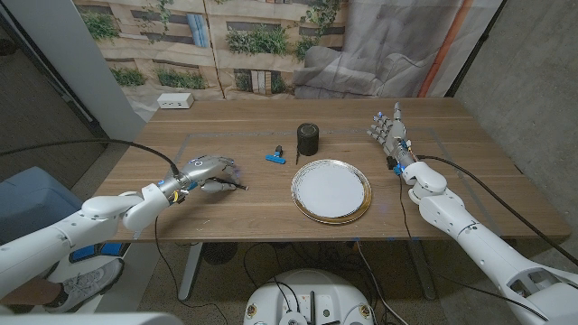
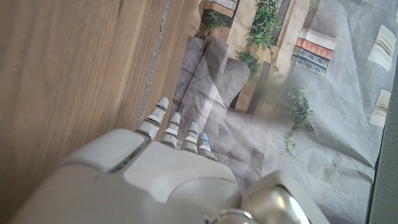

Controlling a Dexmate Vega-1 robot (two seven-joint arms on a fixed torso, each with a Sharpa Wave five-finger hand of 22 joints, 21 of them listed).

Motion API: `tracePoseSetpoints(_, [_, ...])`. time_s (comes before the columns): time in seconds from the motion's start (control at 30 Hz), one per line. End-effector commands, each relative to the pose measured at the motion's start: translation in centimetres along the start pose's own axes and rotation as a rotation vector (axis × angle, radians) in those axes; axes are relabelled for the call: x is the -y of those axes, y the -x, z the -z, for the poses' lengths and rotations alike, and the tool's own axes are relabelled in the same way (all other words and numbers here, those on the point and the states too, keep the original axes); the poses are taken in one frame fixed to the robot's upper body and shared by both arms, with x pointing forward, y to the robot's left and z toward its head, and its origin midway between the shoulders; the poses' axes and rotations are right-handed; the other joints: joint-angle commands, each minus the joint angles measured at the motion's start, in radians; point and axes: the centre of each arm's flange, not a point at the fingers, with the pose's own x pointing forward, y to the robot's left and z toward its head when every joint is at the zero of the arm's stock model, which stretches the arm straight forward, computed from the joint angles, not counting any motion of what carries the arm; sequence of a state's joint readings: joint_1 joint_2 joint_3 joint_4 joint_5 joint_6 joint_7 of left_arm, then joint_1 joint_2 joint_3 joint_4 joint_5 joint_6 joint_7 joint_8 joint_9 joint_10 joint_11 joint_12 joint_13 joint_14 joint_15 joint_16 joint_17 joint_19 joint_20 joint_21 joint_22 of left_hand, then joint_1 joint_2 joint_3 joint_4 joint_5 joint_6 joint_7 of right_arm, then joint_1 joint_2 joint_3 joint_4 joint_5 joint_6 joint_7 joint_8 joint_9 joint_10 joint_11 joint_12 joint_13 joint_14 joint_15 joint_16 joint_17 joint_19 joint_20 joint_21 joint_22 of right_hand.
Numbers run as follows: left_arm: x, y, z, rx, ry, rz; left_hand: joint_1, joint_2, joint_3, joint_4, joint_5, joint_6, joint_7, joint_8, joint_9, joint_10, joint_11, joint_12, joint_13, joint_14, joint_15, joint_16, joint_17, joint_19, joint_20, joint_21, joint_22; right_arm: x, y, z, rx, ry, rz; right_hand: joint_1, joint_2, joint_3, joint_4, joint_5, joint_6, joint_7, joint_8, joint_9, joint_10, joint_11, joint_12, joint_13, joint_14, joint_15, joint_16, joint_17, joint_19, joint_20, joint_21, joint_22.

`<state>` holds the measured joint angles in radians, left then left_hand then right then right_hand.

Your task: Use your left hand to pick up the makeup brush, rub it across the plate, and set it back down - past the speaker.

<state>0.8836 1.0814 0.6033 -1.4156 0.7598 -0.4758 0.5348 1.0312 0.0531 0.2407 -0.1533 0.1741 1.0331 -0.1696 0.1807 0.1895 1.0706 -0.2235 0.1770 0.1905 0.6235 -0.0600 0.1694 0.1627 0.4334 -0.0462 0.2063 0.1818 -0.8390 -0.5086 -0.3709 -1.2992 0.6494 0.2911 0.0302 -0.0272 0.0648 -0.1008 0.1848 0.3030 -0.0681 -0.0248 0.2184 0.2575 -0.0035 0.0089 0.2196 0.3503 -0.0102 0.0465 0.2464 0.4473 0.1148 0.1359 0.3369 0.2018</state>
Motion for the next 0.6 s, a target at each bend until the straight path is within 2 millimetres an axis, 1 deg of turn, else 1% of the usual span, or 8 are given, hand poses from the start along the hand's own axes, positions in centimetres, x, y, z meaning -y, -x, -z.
tracePoseSetpoints(0.03, [-0.41, -0.24, 0.06, 0.023, -0.011, -0.005, -0.023, -0.021, -0.006, -0.001, 0.003, -0.031, -0.007, -0.003, 0.002, -0.04, 0.0, -0.002, -0.001, -0.012, -0.156, -0.001, 0.004, -0.012, -0.037, -0.001, 0.0, 0.01, 0.0, 0.01, 0.0, 0.0, 0.0, 0.005, 0.1, -0.001, 0.005, 0.005, -0.008, 0.0, 0.005, 0.002, -0.005, 0.002, 0.007, 0.003, 0.0, 0.012, 0.003, 0.005, 0.002, 0.007, 0.005, 0.006])
tracePoseSetpoints(0.23, [-0.51, -0.28, 0.02, 0.028, -0.021, 0.021, -0.044, -0.042, -0.019, -0.001, 0.004, -0.072, -0.013, -0.005, -0.001, -0.092, 0.0, -0.003, -0.001, -0.032, -0.152, 0.0, 0.006, -0.031, -0.036, -0.006, 0.0, 0.01, 0.0, 0.01, 0.0, 0.0, 0.0, 0.005, 0.1, -0.001, 0.005, 0.005, -0.01, 0.0, 0.004, 0.002, -0.006, 0.002, 0.006, 0.003, 0.0, 0.01, 0.003, 0.005, 0.002, 0.007, 0.005, 0.006])
tracePoseSetpoints(0.43, [-0.72, 0.01, -0.07, 0.022, -0.037, 0.042, -0.061, -0.057, -0.031, -0.002, 0.006, -0.133, -0.009, -0.008, -0.005, -0.172, 0.0, -0.004, -0.003, -0.058, -0.149, 0.004, 0.008, -0.051, -0.035, -0.009, 0.0, 0.01, 0.0, 0.0, 0.0, 0.0, 0.0, 0.005, 0.1, -0.001, 0.005, 0.005, -0.008, 0.0, 0.005, 0.002, -0.005, 0.003, 0.007, 0.003, 0.0, 0.012, 0.003, 0.005, 0.002, 0.007, 0.005, 0.006])
tracePoseSetpoints(0.6, [-1.1, 0.37, -0.17, 0.008, -0.053, 0.041, -0.077, -0.073, -0.041, -0.001, 0.006, -0.173, -0.004, -0.009, -0.007, -0.222, 0.001, -0.003, -0.005, -0.072, -0.149, 0.004, 0.008, -0.06, -0.034, -0.01, -0.001, 0.01, 0.0, 0.0, 0.0, 0.0, 0.0, 0.005, 0.1, -0.001, 0.005, 0.005, -0.008, 0.0, 0.005, 0.002, -0.005, 0.002, 0.007, 0.003, 0.0, 0.012, 0.003, 0.005, 0.002, 0.006, 0.005, 0.006])
